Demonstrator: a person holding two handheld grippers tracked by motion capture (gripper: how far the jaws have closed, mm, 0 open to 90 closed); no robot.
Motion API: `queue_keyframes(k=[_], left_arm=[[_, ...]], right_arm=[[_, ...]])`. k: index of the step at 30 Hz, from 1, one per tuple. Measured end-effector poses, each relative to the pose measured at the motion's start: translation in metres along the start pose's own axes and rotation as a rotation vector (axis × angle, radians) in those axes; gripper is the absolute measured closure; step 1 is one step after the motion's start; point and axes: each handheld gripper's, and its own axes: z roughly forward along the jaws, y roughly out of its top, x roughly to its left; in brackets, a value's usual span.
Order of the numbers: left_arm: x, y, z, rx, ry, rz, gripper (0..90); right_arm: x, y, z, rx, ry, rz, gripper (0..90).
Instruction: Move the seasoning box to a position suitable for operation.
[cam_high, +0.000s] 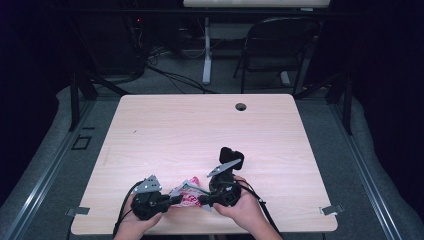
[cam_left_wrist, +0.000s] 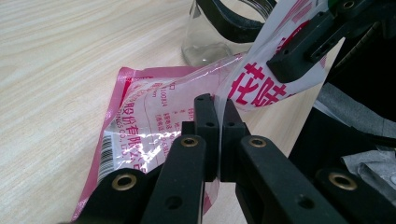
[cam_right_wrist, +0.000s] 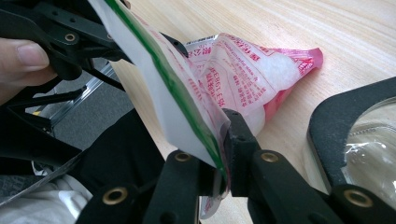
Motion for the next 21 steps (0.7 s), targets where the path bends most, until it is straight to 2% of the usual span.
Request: queue_keyframes(k=[13, 17, 21], left_arm=[[0.0000, -0.0015, 0.0016, 0.000, 0.000, 0.004, 90.0], [0.0001, -0.0016, 0.0008, 0.006, 0.007, 0.018, 89.6], [0.0011, -0.0017, -0.0015, 0.004, 0.002, 0.021, 83.5]], right_arm=[[-0.0018, 0.0010, 0.0014, 0.015, 0.005, -0.014, 89.4], [-0.0022, 0.0019, 0.0015, 0.020, 0.012, -0.024, 90.0], [-0.0033, 0.0027, 0.0024, 0.027, 0.020, -0.025, 90.0]])
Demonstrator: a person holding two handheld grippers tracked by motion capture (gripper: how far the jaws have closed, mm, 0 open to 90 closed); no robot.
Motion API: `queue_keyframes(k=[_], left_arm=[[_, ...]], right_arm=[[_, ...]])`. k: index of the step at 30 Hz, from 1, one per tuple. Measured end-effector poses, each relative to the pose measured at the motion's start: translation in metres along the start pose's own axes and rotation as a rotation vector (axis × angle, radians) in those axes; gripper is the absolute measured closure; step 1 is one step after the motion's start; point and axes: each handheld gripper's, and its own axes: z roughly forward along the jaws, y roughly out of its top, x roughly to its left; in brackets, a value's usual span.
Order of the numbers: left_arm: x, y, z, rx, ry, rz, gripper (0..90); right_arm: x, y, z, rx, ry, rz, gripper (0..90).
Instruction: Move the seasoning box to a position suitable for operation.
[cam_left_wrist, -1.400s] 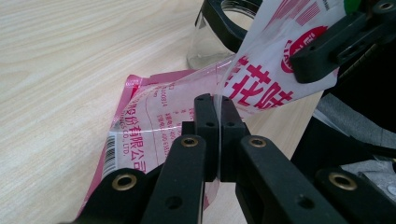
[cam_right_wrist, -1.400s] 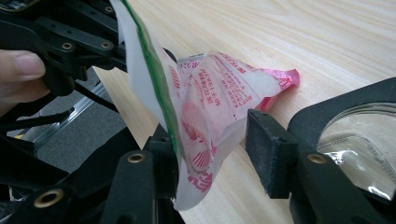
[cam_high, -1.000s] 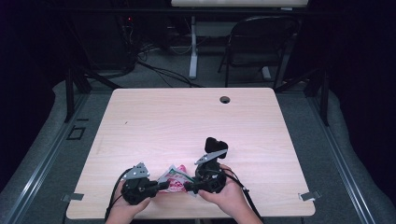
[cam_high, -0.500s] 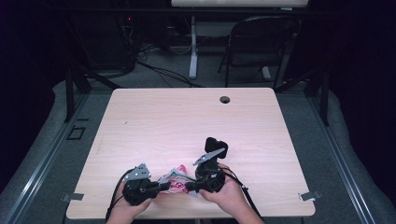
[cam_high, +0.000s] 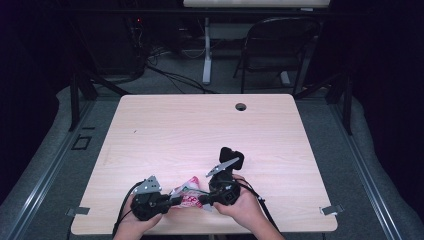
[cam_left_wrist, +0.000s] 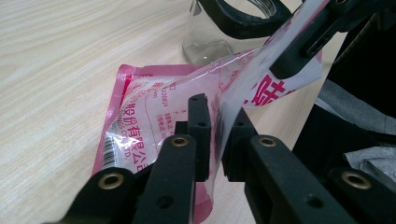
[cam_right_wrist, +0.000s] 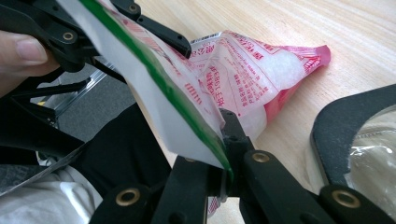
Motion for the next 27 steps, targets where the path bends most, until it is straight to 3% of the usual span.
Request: queue_keyframes(k=[8, 15, 21, 27], left_arm=[[0.003, -0.001, -0.005, -0.020, 0.002, 0.017, 71.0], [0.005, -0.003, -0.011, -0.024, 0.053, 0.065, 60.6], [0.010, -0.005, -0.014, -0.037, 0.065, 0.071, 53.8], [0.014, -0.008, -0.013, -0.013, 0.061, 0.087, 49.0]], right_arm=[[0.002, 0.004, 0.001, 0.022, -0.001, -0.029, 90.0], [0.007, 0.014, -0.001, 0.057, -0.021, -0.076, 90.0], [0.011, 0.023, -0.002, 0.057, -0.045, -0.112, 90.0], [0.015, 0.029, -0.002, 0.062, -0.056, -0.169, 90.0]])
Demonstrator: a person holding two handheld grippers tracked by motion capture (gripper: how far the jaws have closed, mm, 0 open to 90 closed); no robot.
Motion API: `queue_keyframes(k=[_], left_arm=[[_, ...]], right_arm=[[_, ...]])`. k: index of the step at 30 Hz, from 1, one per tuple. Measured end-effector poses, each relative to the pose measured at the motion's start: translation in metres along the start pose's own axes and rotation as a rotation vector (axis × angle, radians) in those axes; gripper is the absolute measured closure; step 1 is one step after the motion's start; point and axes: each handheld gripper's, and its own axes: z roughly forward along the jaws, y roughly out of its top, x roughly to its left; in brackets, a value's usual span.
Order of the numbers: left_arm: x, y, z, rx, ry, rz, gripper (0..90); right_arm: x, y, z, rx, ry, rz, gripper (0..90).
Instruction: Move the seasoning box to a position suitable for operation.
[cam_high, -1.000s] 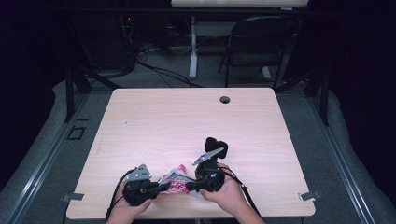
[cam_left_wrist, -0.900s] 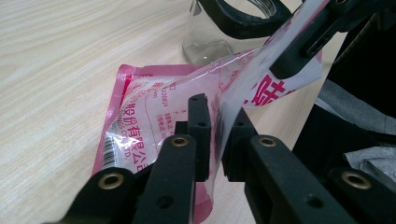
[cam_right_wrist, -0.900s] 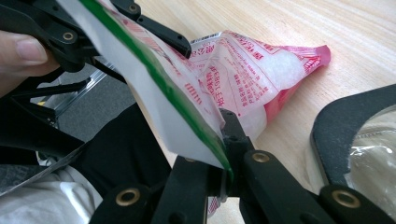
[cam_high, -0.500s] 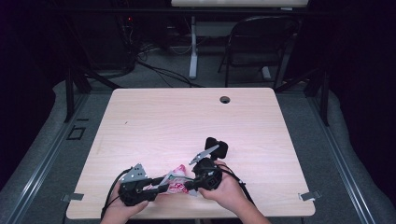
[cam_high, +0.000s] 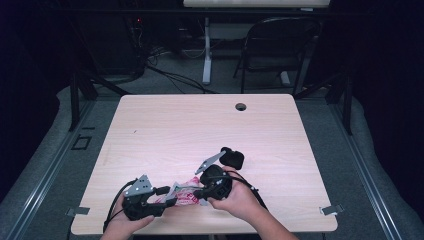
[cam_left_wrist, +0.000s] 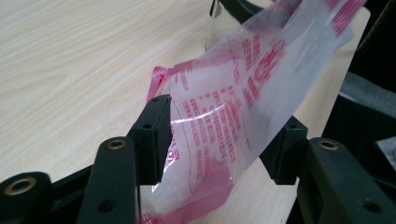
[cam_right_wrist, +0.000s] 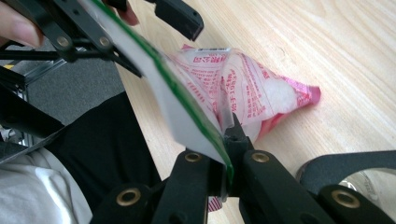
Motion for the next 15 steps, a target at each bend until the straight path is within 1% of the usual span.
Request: queue_keyframes(k=[1, 3, 4, 5, 6, 7, 8, 9, 10, 11, 13, 14, 15], left_arm=[[0.001, -0.001, 0.001, 0.008, 0.004, 0.004, 46.5], [0.002, -0.002, 0.002, 0.016, 0.013, 0.001, 43.6], [0.002, -0.002, 0.003, 0.020, 0.028, 0.003, 42.6], [0.003, -0.003, 0.003, 0.024, 0.032, 0.007, 41.7], [0.004, -0.004, 0.003, 0.017, 0.030, 0.004, 40.4], [0.005, -0.004, 0.003, 0.017, 0.029, 0.010, 39.7], [0.006, -0.005, 0.004, 0.023, 0.026, 0.017, 39.5], [0.006, -0.006, 0.005, 0.022, 0.024, 0.017, 38.5], [0.007, -0.007, 0.006, 0.030, 0.019, 0.023, 38.0], [0.007, -0.008, 0.007, 0.035, 0.017, 0.029, 37.8], [0.008, -0.010, 0.010, 0.039, 0.008, 0.034, 37.5], [0.008, -0.011, 0.012, 0.044, 0.000, 0.041, 37.4], [0.009, -0.012, 0.014, 0.052, -0.005, 0.048, 37.3]], right_arm=[[0.000, 0.000, 0.000, -0.012, 0.004, -0.002, 90.0], [0.001, 0.000, 0.000, -0.016, 0.004, -0.007, 90.0], [0.001, 0.000, 0.000, -0.014, 0.004, -0.010, 90.0], [0.002, -0.001, 0.000, -0.024, 0.009, -0.002, 90.0], [0.001, -0.001, -0.001, -0.023, 0.012, -0.007, 90.0], [0.002, -0.001, -0.001, -0.028, 0.012, -0.006, 90.0], [0.001, -0.001, -0.003, -0.019, 0.010, -0.019, 90.0], [0.001, -0.001, -0.004, -0.023, 0.011, -0.021, 90.0], [0.001, -0.001, -0.005, -0.014, 0.007, -0.030, 90.0], [0.002, -0.002, -0.005, -0.028, 0.013, -0.020, 90.0], [0.002, -0.003, -0.006, -0.027, 0.012, -0.026, 90.0], [0.001, -0.002, -0.008, -0.016, 0.007, -0.038, 90.0], [0.002, -0.003, -0.008, -0.026, 0.011, -0.031, 90.0]])
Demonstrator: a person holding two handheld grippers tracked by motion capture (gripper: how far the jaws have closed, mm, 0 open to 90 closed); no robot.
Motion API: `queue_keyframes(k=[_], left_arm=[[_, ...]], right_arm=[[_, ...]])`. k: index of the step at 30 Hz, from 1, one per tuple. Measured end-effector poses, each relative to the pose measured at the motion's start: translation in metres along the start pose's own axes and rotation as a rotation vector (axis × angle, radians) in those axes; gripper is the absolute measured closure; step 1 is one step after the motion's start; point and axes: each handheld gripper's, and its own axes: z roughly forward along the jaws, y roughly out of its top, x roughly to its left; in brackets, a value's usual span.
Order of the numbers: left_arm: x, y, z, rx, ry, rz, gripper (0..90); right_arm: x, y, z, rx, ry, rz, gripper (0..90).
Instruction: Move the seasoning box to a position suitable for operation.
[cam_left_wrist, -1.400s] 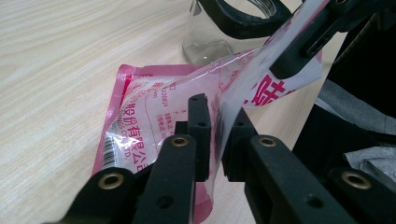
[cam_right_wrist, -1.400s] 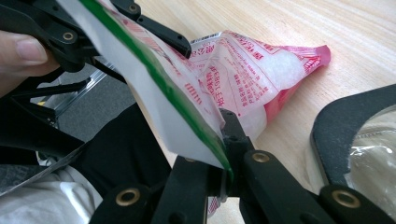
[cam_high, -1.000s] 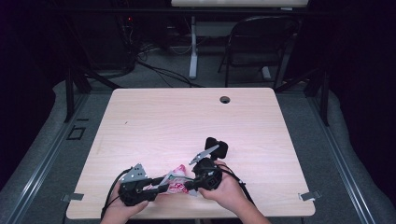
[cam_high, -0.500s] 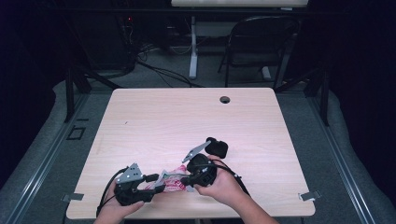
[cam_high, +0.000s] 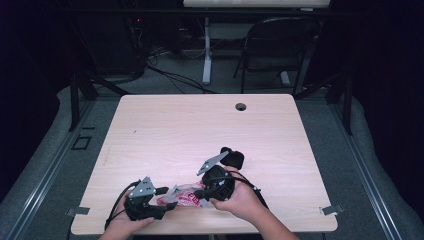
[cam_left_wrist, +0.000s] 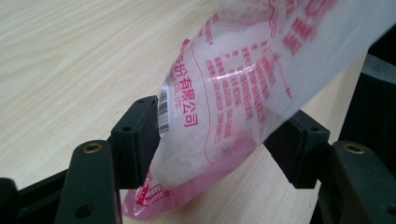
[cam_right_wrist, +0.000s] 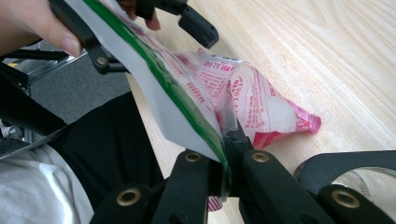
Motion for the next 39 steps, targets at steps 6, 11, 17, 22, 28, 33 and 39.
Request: queue_keyframes(k=[6, 11, 17, 22, 28, 33, 39], left_arm=[[0.003, -0.003, 0.010, 0.008, -0.035, -0.010, 35.3], [0.005, -0.005, 0.014, 0.010, -0.074, -0.002, 31.0], [0.002, -0.006, 0.021, 0.021, -0.097, 0.017, 25.2], [0.001, -0.007, 0.025, 0.024, -0.110, 0.012, 23.0], [0.003, -0.009, 0.028, 0.031, -0.129, 0.000, 22.8], [0.004, -0.010, 0.029, 0.012, -0.141, -0.017, 24.6], [0.004, -0.010, 0.031, 0.021, -0.130, -0.010, 34.9]], right_arm=[[0.004, -0.002, -0.002, -0.006, 0.000, -0.014, 90.0], [0.005, -0.003, -0.004, -0.019, 0.001, -0.023, 90.0], [0.009, -0.001, -0.006, -0.012, 0.004, -0.057, 90.0], [0.011, 0.000, -0.010, -0.014, 0.005, -0.073, 90.0], [0.015, 0.000, -0.014, -0.030, 0.009, -0.090, 90.0], [0.018, 0.001, -0.018, -0.042, 0.007, -0.105, 90.0], [0.016, 0.000, -0.019, -0.050, 0.004, -0.102, 90.0]])
